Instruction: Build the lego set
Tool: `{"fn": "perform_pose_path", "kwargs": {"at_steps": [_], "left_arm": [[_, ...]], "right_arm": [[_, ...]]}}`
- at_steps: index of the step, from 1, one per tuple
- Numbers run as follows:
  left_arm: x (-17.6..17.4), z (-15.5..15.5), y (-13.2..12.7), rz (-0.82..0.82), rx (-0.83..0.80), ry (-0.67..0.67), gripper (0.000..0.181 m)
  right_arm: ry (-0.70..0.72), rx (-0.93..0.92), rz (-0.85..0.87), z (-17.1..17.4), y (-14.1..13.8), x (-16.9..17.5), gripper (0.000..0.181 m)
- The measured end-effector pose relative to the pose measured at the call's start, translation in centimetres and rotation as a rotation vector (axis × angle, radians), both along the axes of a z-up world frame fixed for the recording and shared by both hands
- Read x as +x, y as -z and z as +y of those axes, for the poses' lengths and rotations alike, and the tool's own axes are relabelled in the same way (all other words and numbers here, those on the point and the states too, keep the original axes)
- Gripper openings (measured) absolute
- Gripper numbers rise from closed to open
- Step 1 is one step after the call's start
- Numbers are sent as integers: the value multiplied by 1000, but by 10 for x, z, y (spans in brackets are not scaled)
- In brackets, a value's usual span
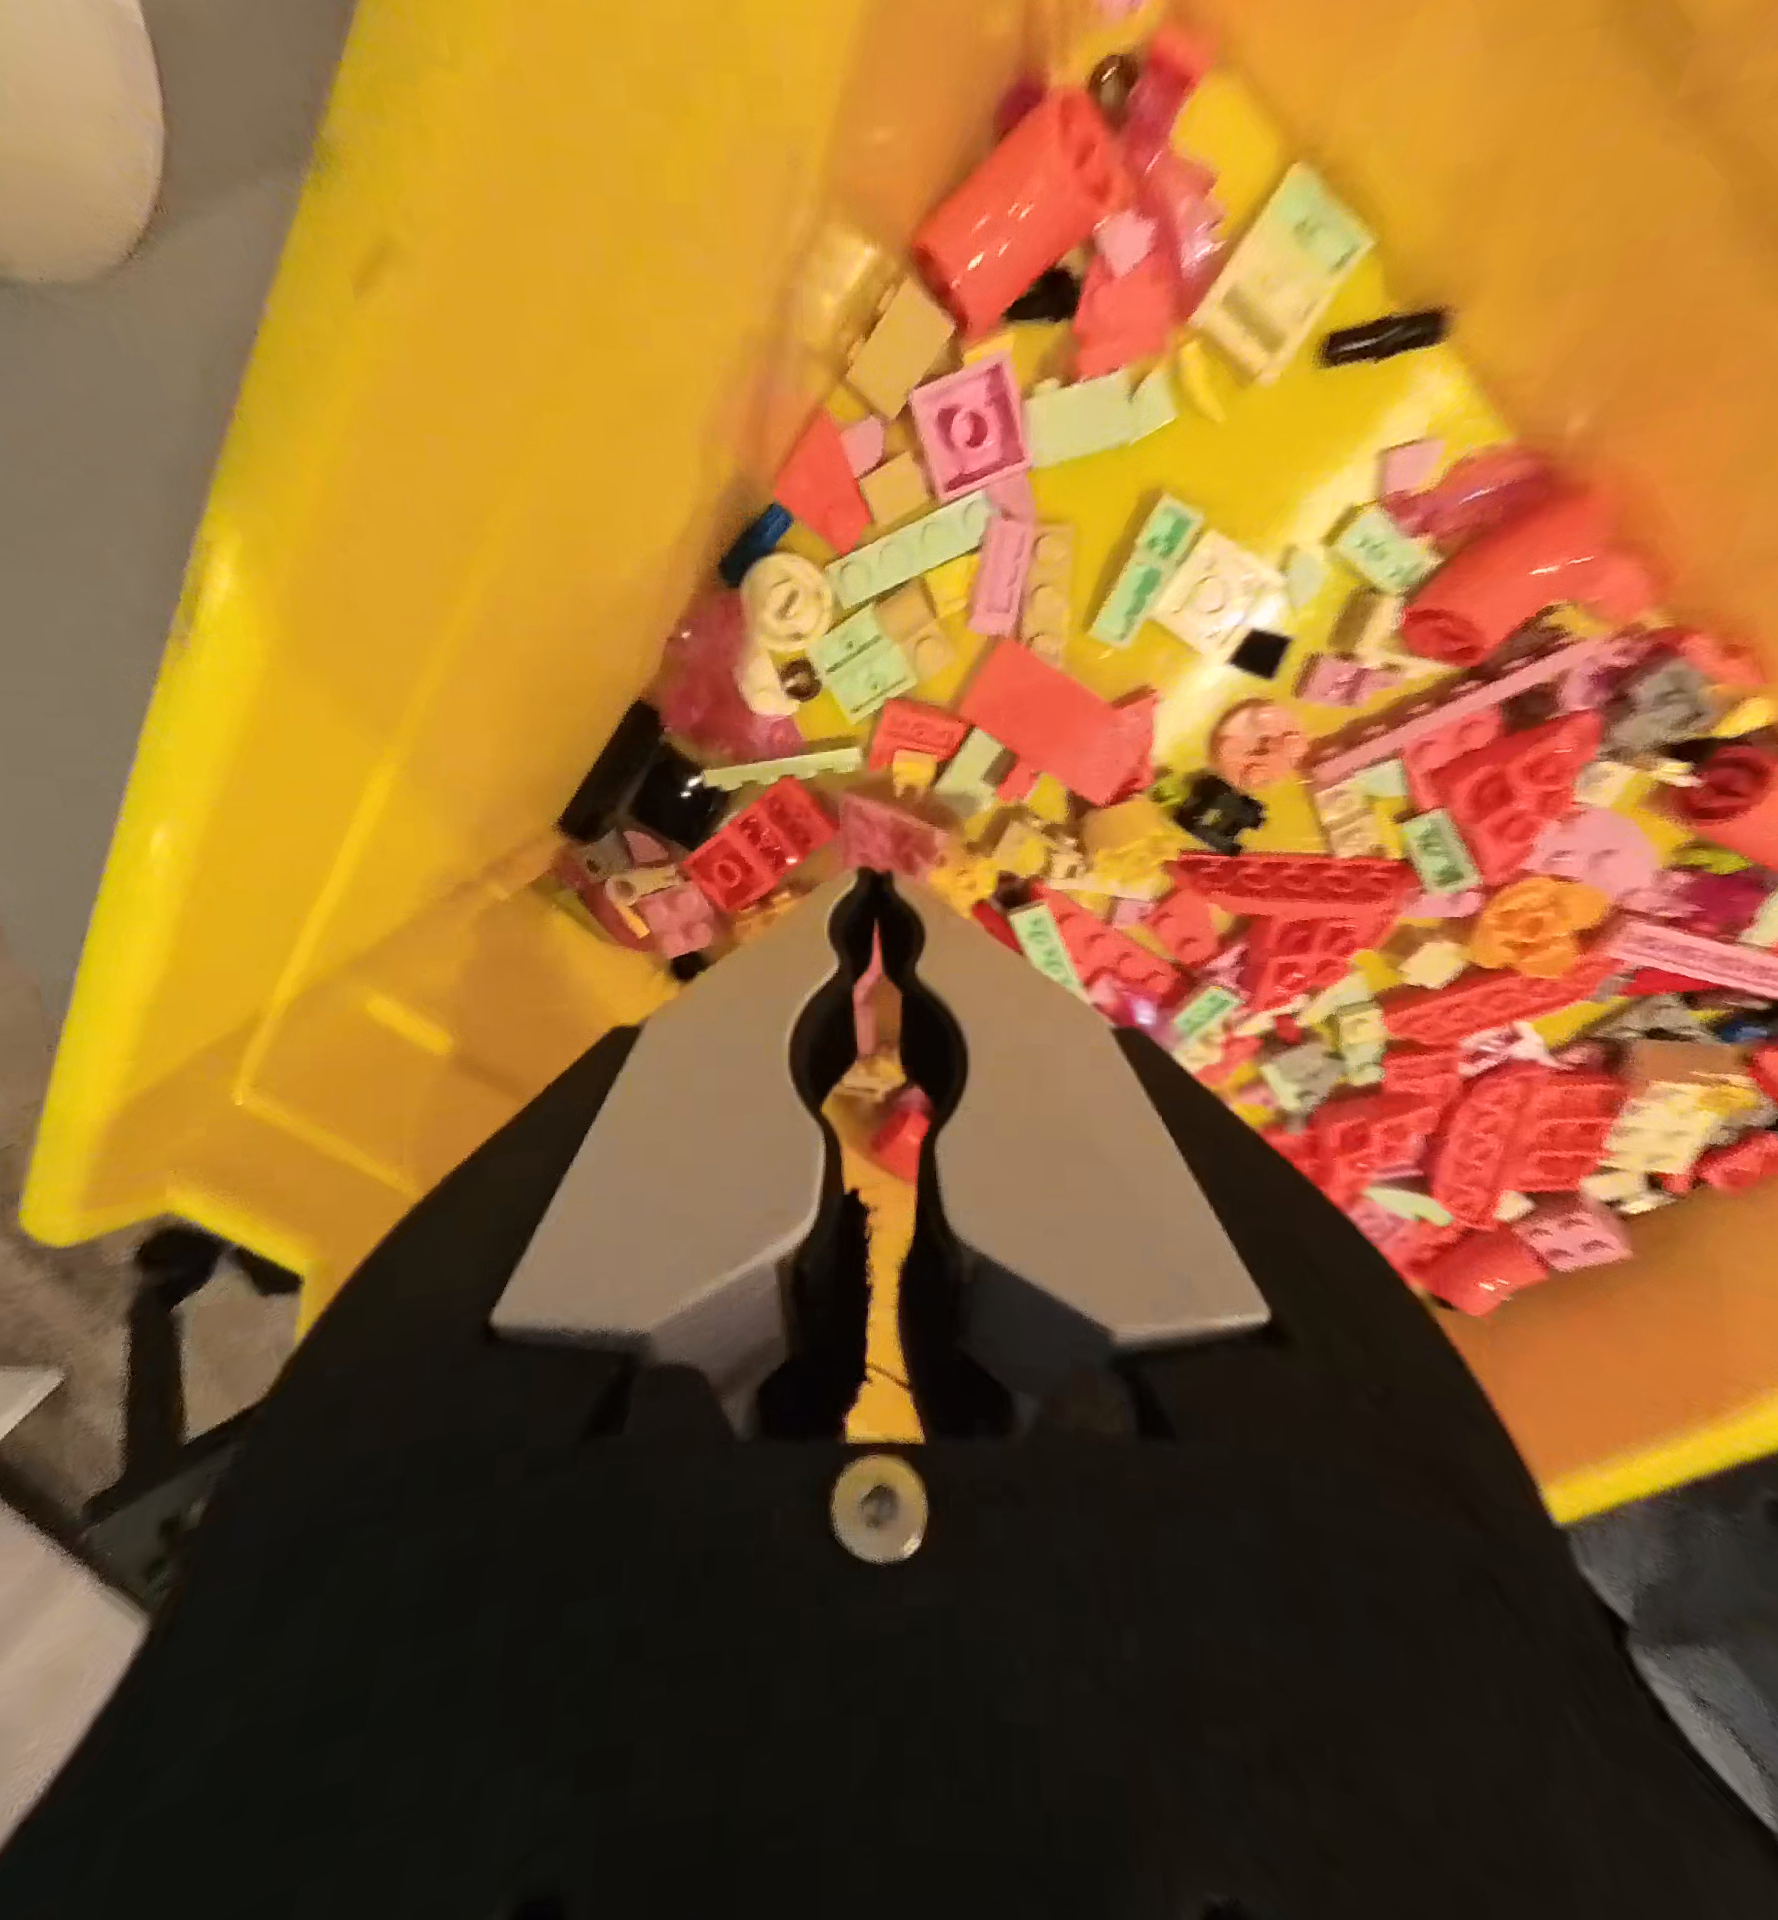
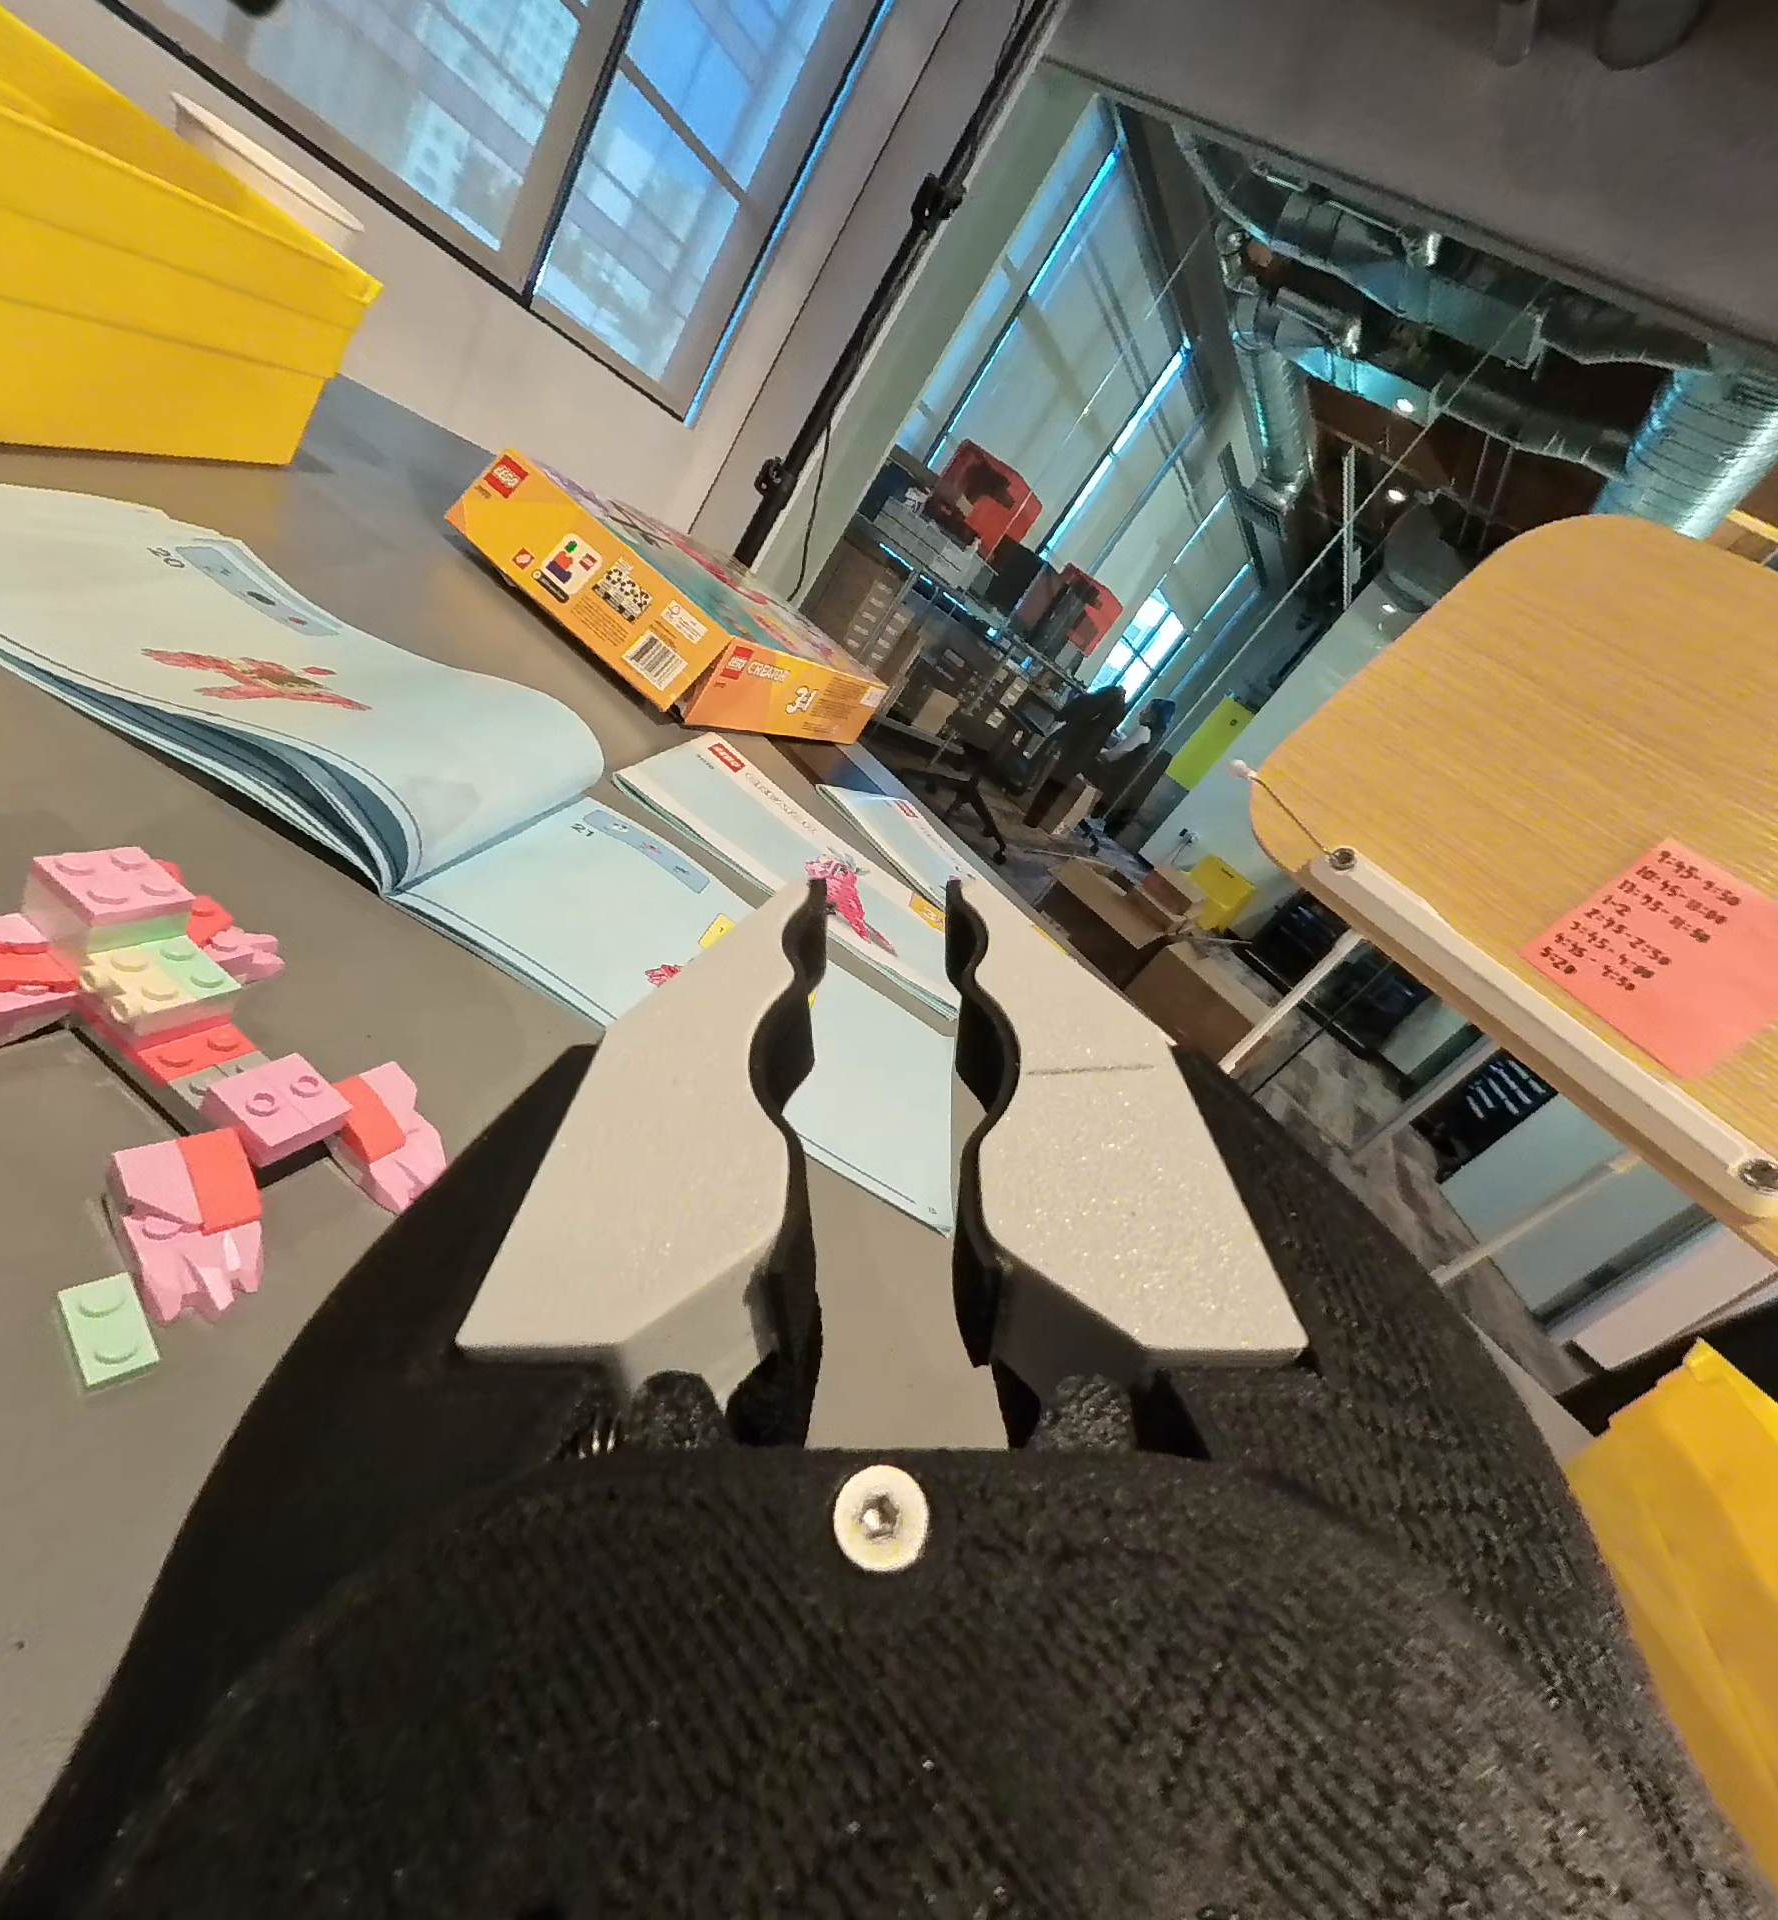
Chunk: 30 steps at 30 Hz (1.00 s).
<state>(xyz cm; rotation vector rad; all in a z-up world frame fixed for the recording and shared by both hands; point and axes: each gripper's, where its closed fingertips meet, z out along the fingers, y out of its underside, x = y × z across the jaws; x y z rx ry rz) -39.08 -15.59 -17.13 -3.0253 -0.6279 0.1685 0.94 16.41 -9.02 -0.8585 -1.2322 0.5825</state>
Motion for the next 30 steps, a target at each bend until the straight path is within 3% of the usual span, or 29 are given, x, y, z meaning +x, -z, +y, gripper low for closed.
{"fn": "perform_pose_path", "kwargs": {"at_steps": [7, 11, 13, 16, 18, 20, 24, 30], "left_arm": [[6, -1, 13, -11, -66, 42, 0], [24, 31, -1, -144, 176, 23, 0], [16, 33, -11, -123, 232, 1, 0], [2, 8, -14, -59, 128, -31, 9], [11, -9, -9, -119, 32, -59, 27], [24, -20, -3, -187, -34, -67, 33], [54, -20, 2, -314, -32, -30, 38], [70, -35, 12, -256, -161, 178, 28]], "right_arm": [[9, 12, -12, 1, 2, -1, 20], [11, 15, -15, 1, 2, -2, 20], [10, 15, -17, 1, 3, -2, 20], [10, 17, -19, 1, 3, -2, 20], [9, 18, -20, 1, 3, -2, 20], [7, 18, -24, 1, 4, -3, 20], [6, 18, -26, 1, 4, -3, 20], [5, 16, -31, 1, 5, -4, 20]]}}
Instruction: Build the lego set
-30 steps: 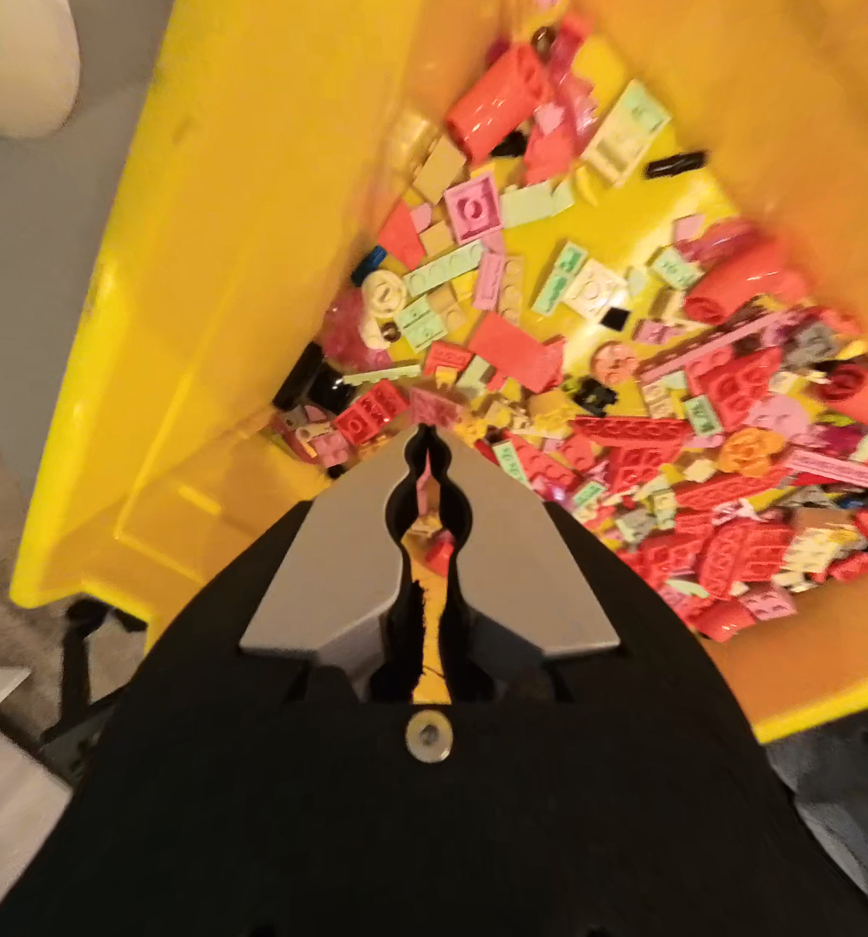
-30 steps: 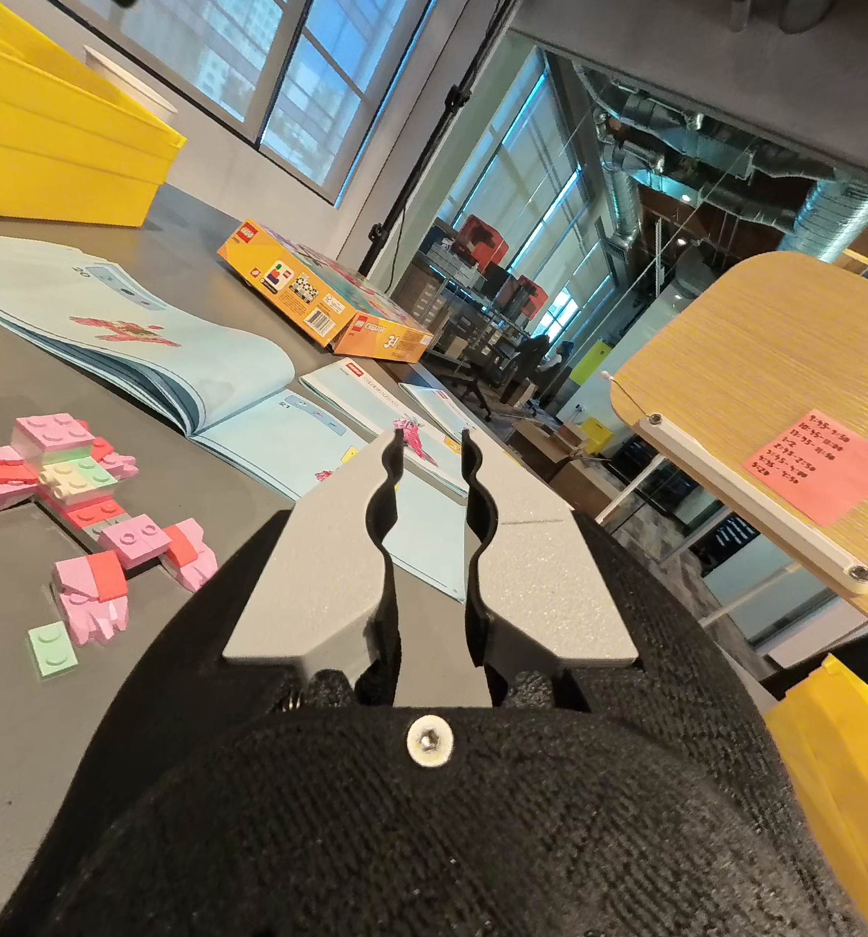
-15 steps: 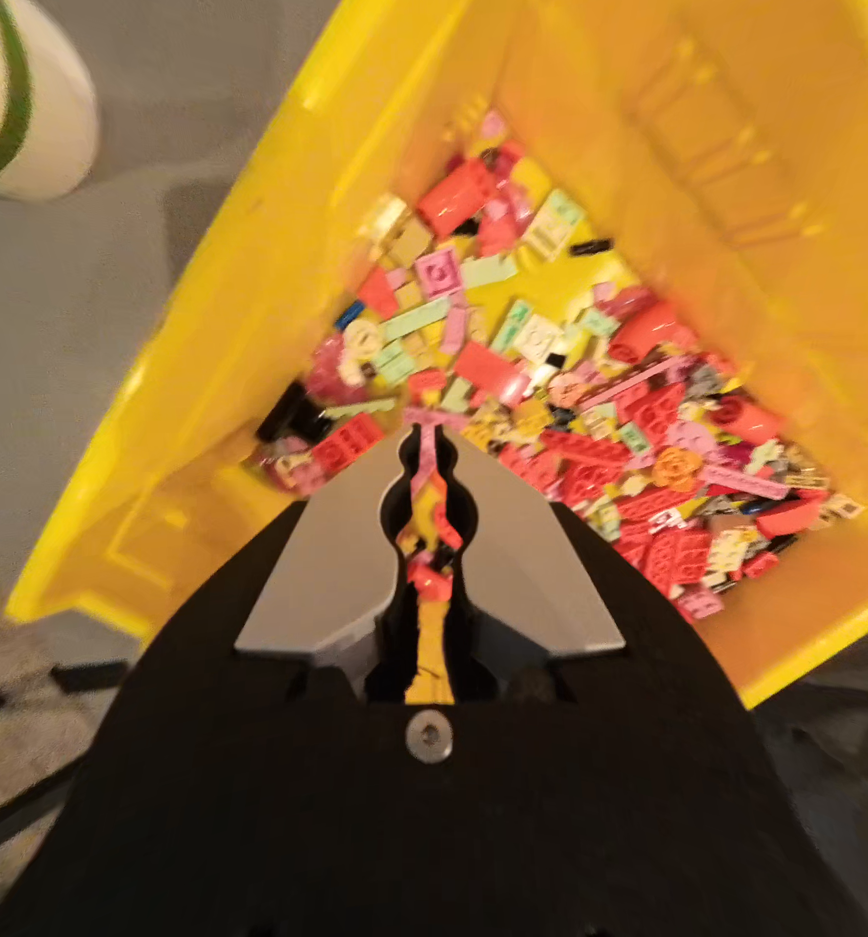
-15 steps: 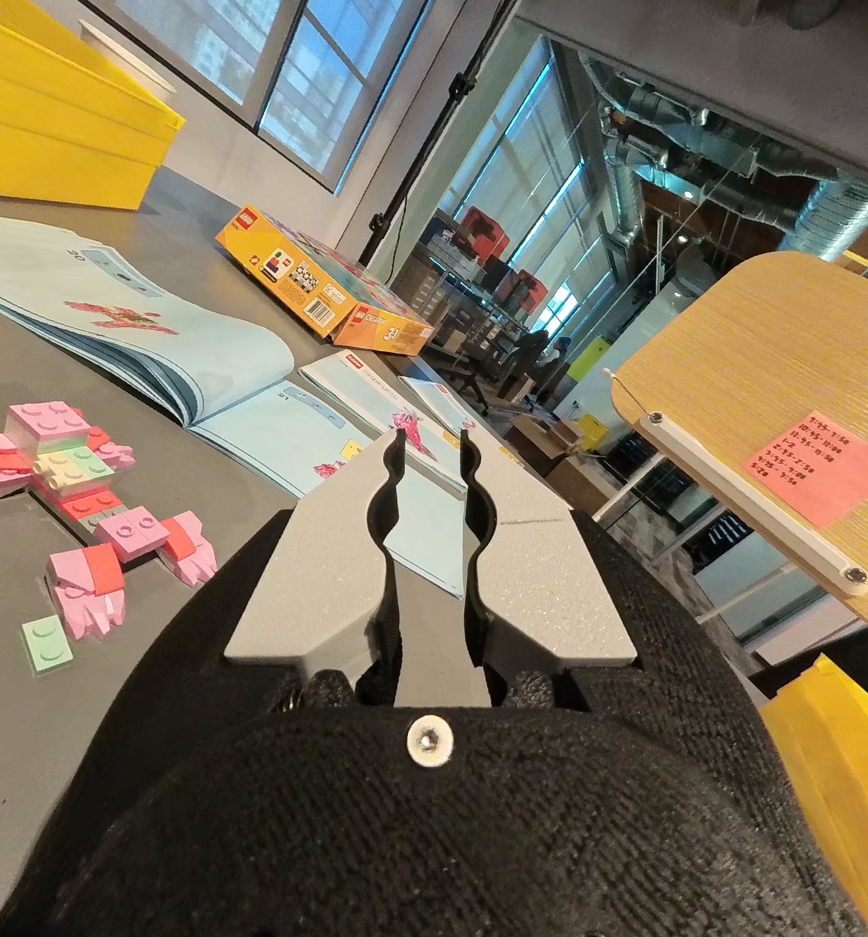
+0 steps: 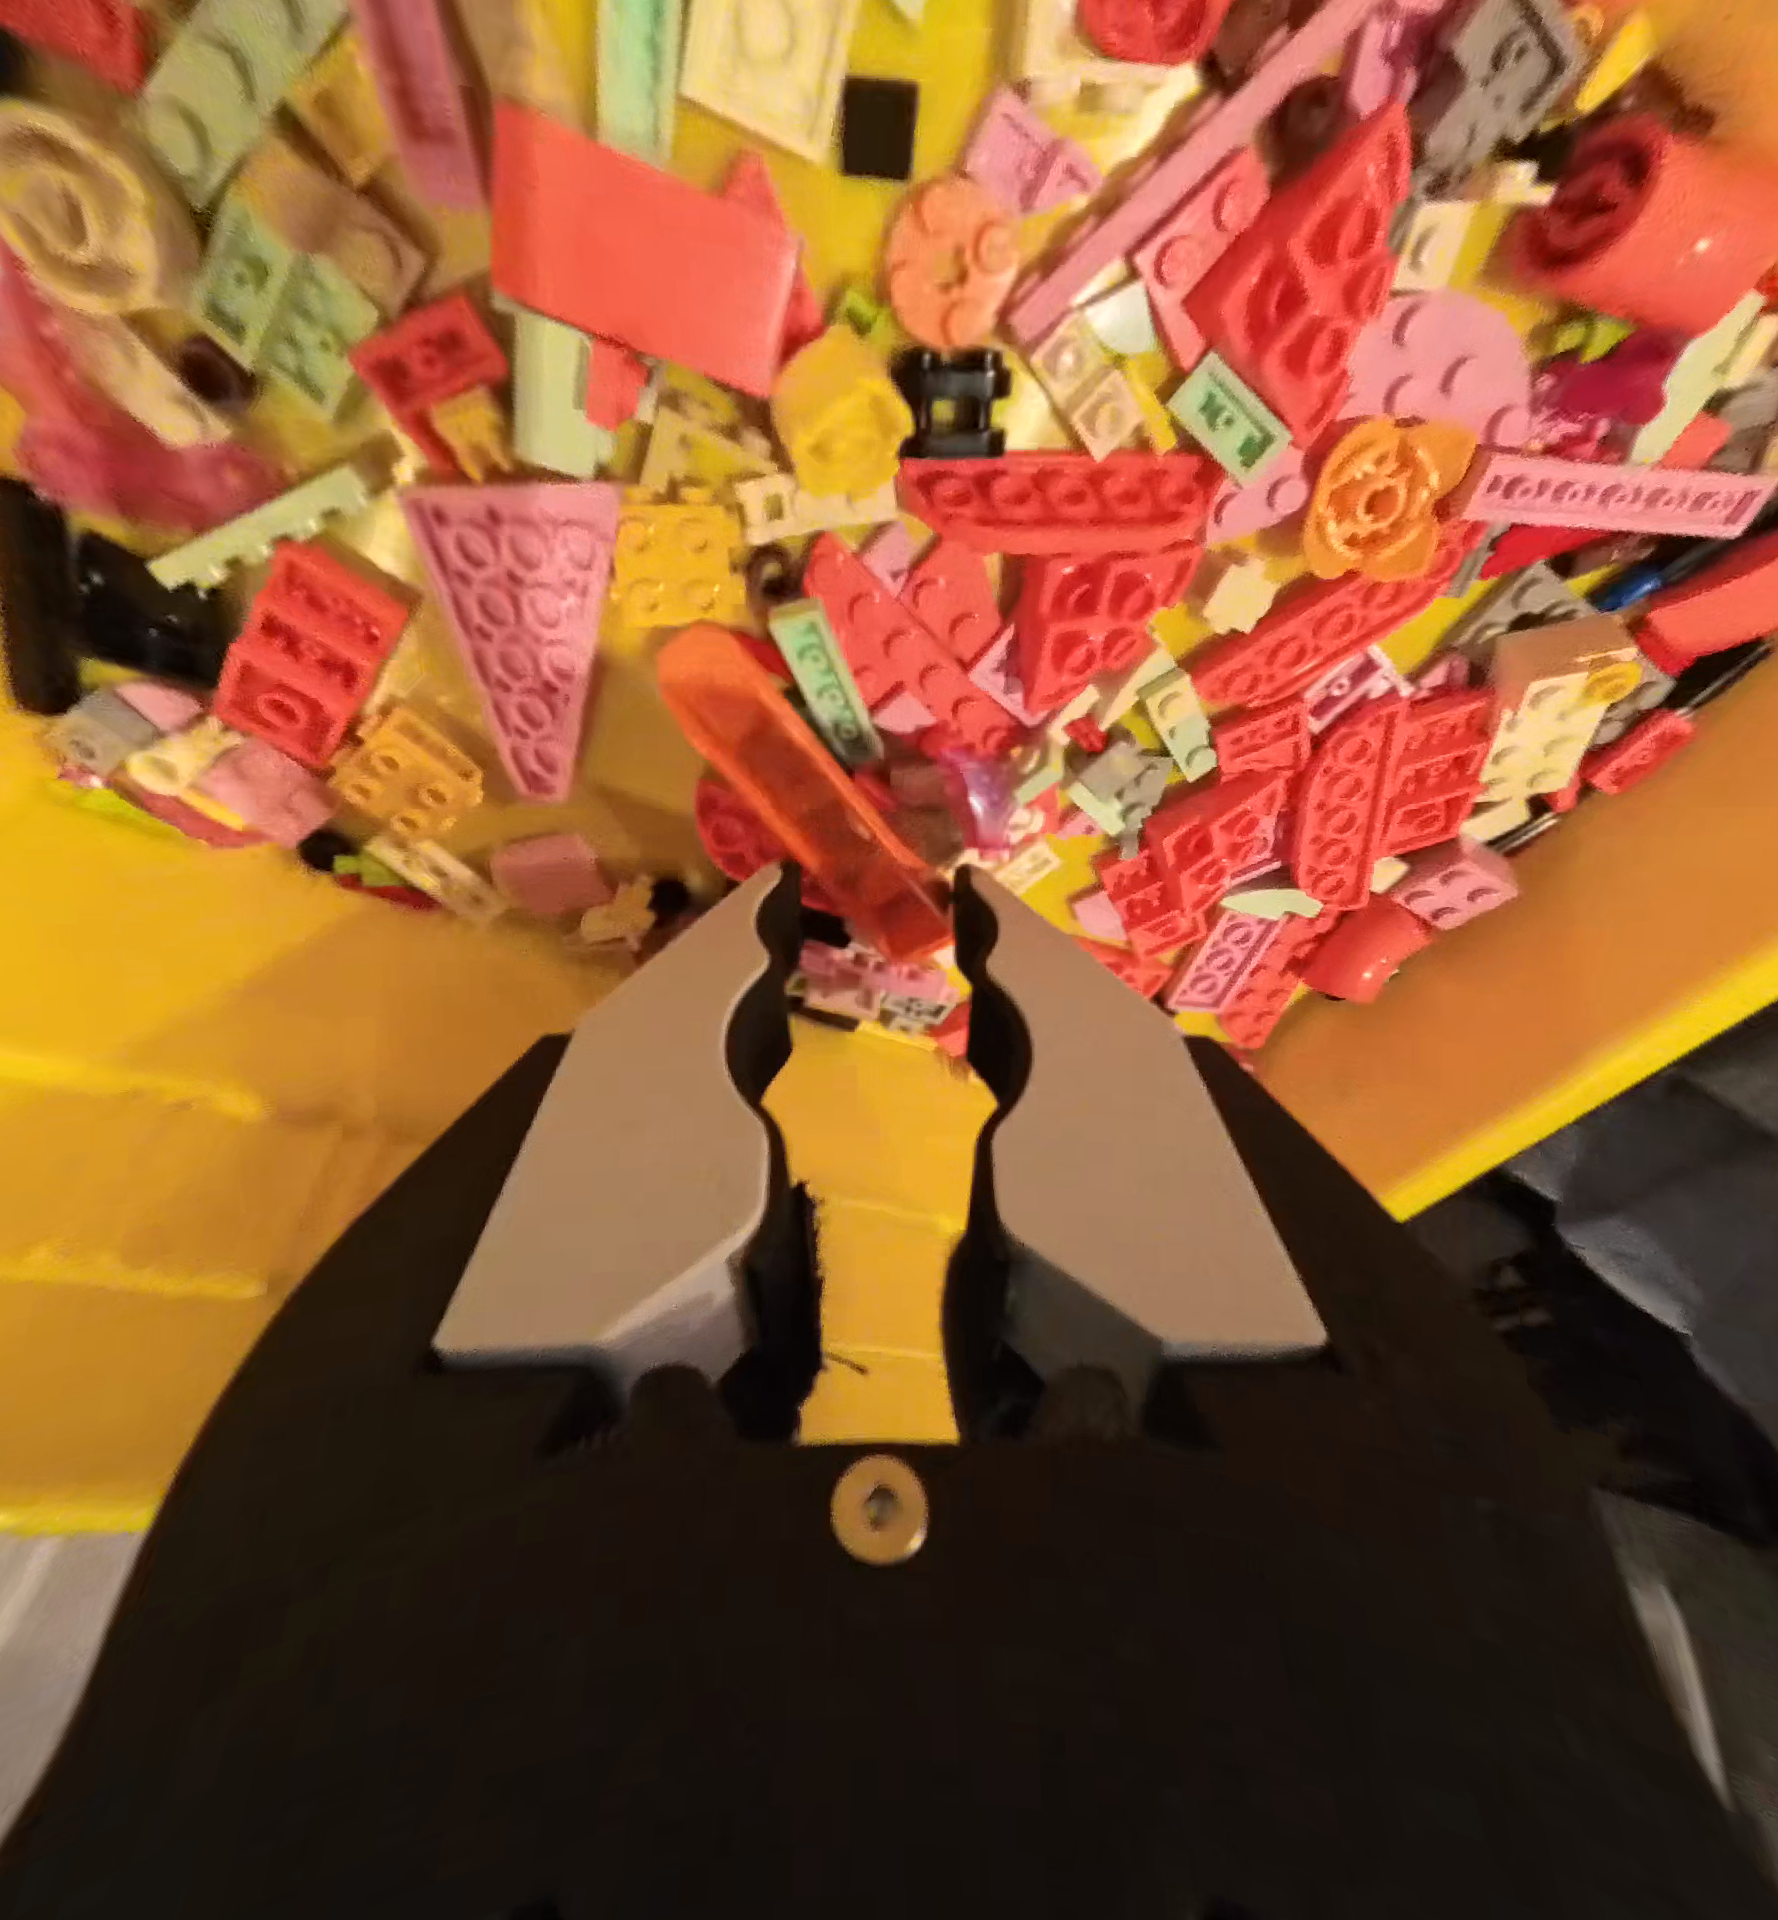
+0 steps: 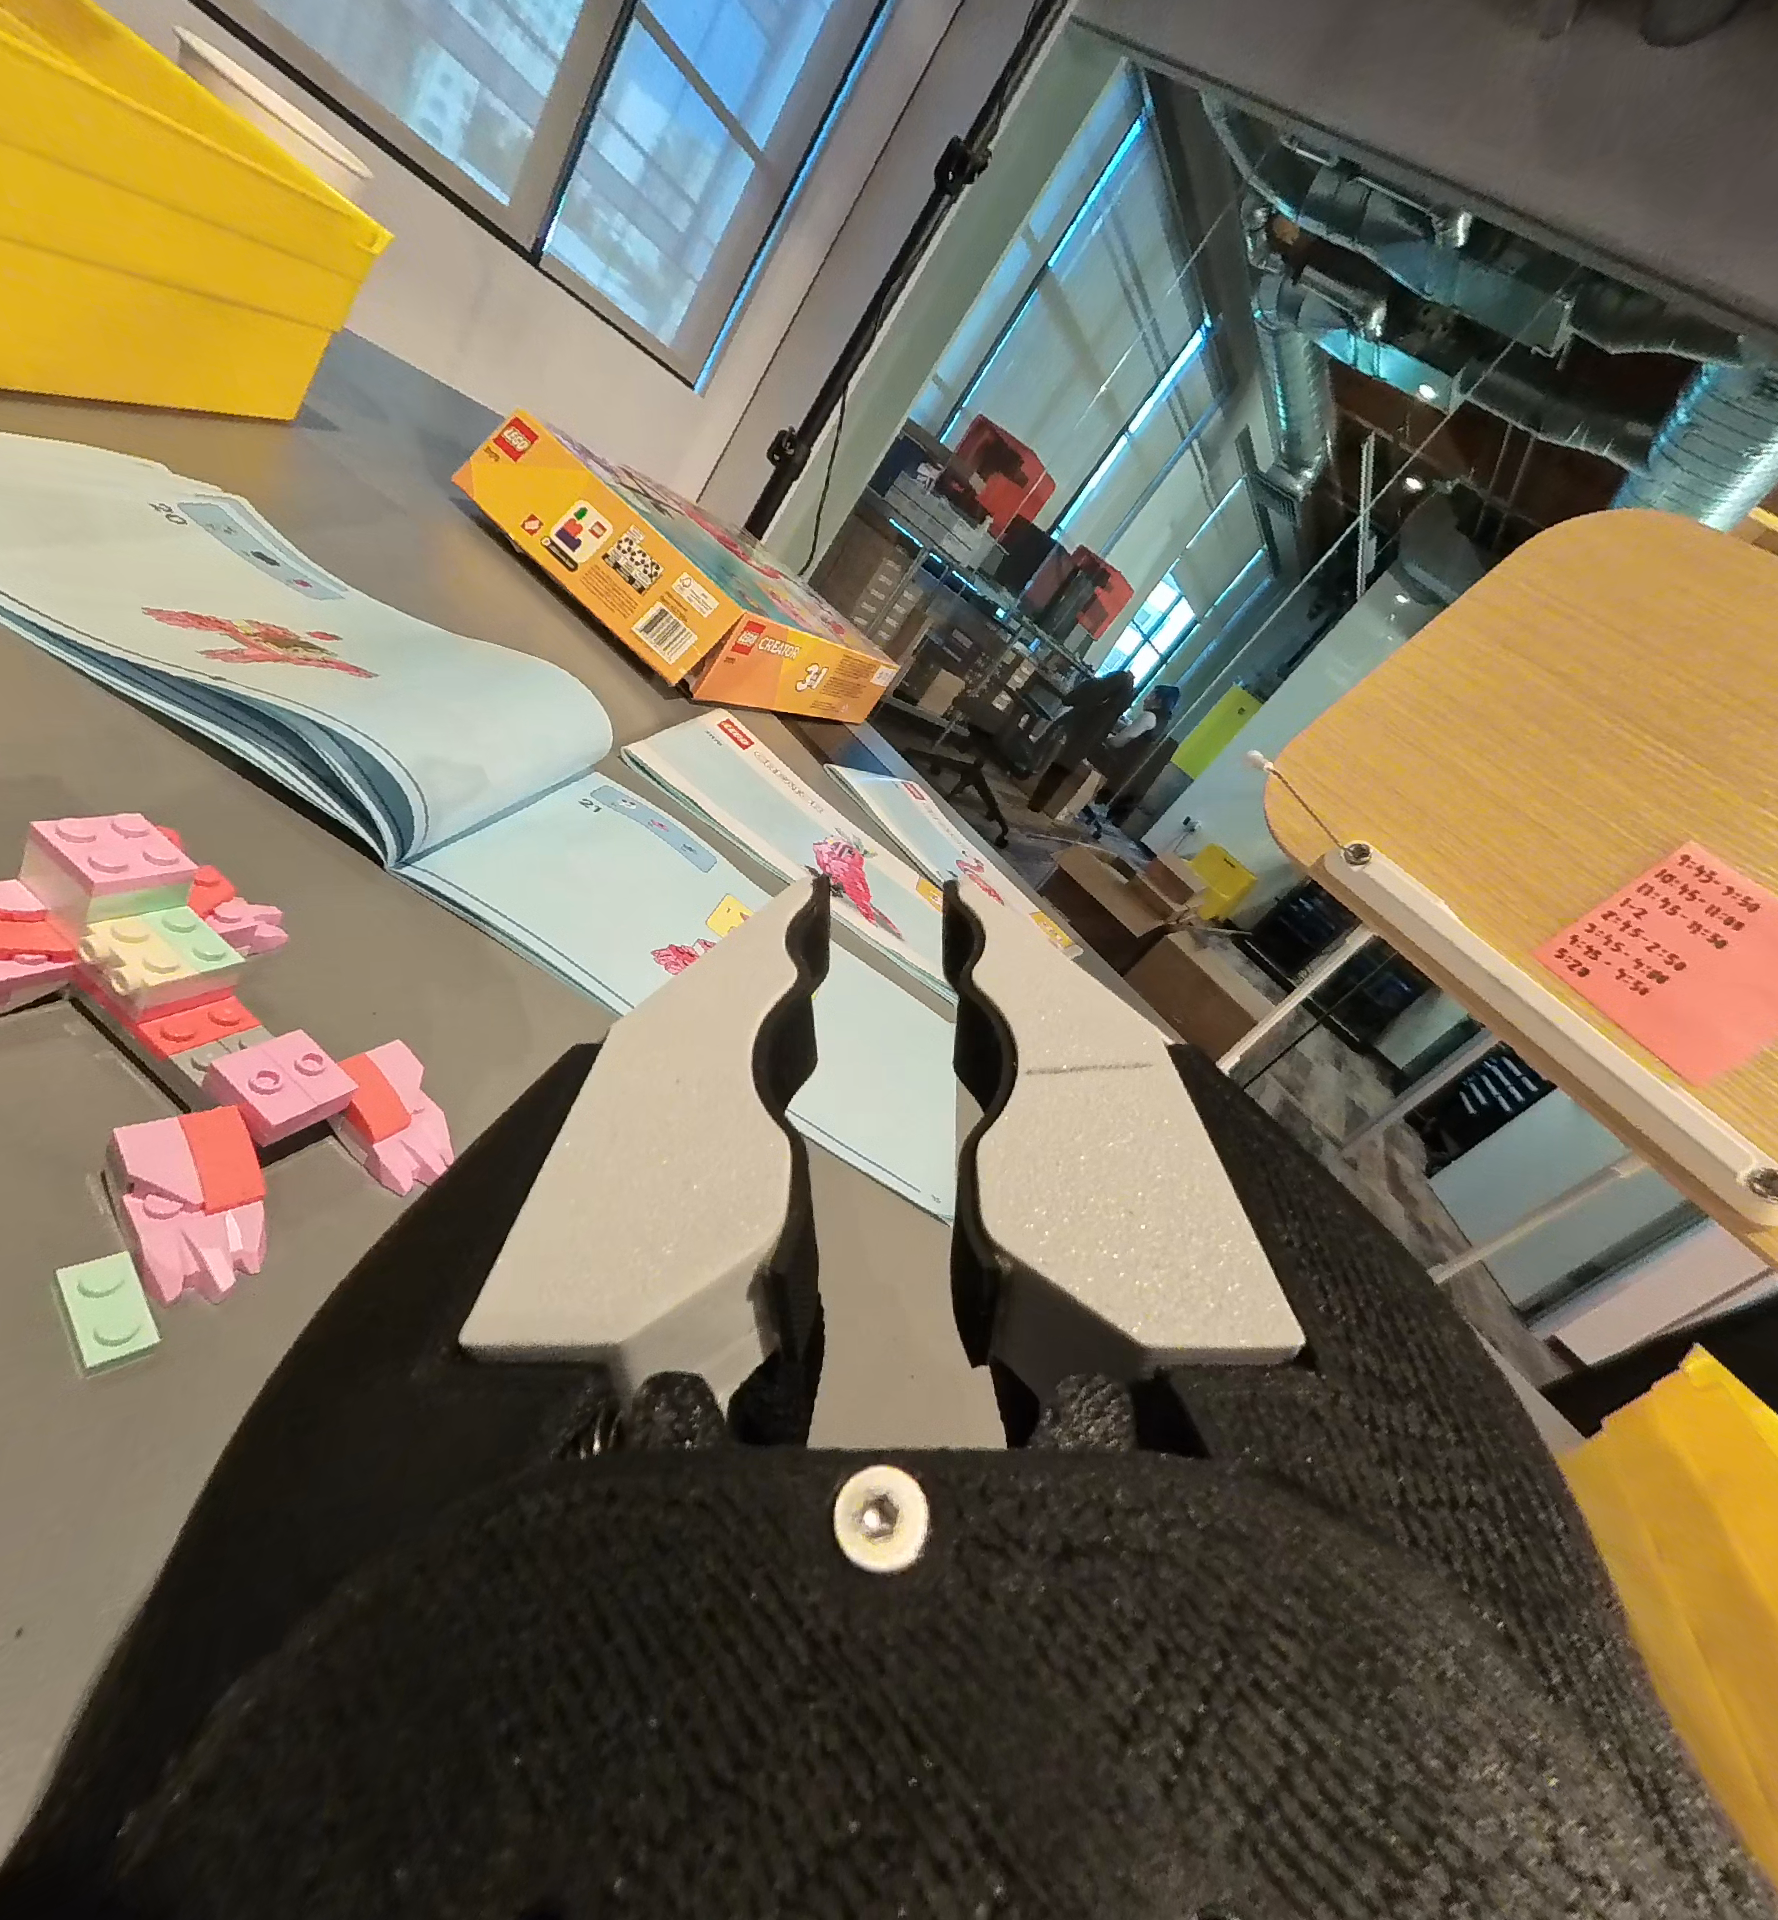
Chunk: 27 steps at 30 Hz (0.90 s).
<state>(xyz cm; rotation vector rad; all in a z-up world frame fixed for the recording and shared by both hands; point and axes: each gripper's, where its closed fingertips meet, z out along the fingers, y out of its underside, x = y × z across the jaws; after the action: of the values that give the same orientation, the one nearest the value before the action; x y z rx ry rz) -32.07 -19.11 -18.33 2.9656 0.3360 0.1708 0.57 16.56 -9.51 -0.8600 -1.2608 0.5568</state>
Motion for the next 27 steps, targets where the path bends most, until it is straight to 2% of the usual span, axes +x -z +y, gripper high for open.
{"fn": "perform_pose_path", "kwargs": {"at_steps": [3, 6, 9, 12, 14, 19, 22, 24, 27], "left_arm": [[8, 18, 0, -7, 91, 50, 16], [16, 50, -6, -34, 270, 44, 16], [5, 58, -17, 52, 334, 43, 20], [6, 39, -23, 47, 246, 25, 54], [8, 21, -22, 39, 160, 28, 62], [13, -11, -15, 60, 18, 118, 70], [12, -18, -5, 105, -29, 246, 70], [9, -19, 0, 147, -53, 298, 66], [9, -1, 5, 169, 24, 338, 56]], "right_arm": [[-2, 2, 1, -1, 0, 0, 19], [0, 7, 0, -1, -1, 0, 19], [0, 6, 2, 0, -1, 0, 20], [-3, 5, 3, -1, -1, 0, 20], [-6, 5, 2, -1, -1, 0, 20], [-10, 10, 0, -3, -1, 0, 19], [-9, 11, -1, -3, -1, 0, 20], [-8, 10, -2, -2, 0, 0, 19], [-6, 12, -1, -2, -1, 0, 19]]}}
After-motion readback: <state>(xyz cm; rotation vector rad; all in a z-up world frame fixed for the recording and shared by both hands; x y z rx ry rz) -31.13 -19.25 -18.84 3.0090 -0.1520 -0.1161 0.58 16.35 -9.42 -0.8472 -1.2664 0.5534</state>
